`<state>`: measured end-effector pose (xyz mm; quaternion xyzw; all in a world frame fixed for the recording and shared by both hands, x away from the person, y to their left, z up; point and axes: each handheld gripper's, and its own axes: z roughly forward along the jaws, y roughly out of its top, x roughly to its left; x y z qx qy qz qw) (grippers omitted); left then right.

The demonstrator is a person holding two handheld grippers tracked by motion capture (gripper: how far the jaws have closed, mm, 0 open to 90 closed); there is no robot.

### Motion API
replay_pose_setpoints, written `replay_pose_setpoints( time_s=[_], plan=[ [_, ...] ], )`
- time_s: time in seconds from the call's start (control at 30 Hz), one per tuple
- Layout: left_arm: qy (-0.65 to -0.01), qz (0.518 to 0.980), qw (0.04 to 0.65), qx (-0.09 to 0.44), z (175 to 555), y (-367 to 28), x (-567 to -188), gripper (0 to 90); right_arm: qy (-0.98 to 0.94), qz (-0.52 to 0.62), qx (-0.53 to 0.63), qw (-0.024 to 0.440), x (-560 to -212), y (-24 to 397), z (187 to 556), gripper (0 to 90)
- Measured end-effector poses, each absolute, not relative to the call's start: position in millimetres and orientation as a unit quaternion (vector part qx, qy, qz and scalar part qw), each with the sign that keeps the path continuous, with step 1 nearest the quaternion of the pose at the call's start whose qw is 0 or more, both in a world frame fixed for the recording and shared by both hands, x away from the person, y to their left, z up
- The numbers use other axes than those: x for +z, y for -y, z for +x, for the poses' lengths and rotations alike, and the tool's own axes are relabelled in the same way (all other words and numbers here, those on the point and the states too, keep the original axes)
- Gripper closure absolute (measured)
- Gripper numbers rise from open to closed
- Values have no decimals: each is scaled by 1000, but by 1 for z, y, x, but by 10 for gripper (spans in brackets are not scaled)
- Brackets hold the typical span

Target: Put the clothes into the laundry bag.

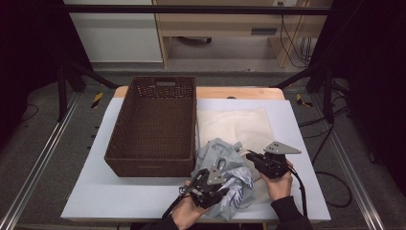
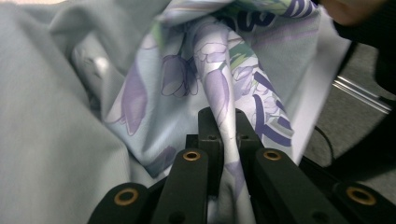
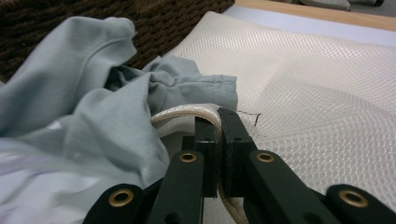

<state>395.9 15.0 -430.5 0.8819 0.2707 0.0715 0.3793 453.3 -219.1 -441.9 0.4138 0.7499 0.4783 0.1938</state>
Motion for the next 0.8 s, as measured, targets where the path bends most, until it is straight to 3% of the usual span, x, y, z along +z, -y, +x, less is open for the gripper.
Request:
replay_pose_setpoints(
  time_s=[0.23, 0.63, 0.8],
  plan=[
    [-304, 873, 373, 78, 421, 2, -442, 856, -748, 407, 485, 198, -439, 219, 450, 874],
    [-347, 842, 388, 139, 445, 21, -446, 851, -756, 391, 484, 206, -437, 210, 444, 875],
    [-347, 834, 411, 118, 449, 15, -455, 800, -758, 392, 478, 208, -438, 211, 444, 874]
  ],
)
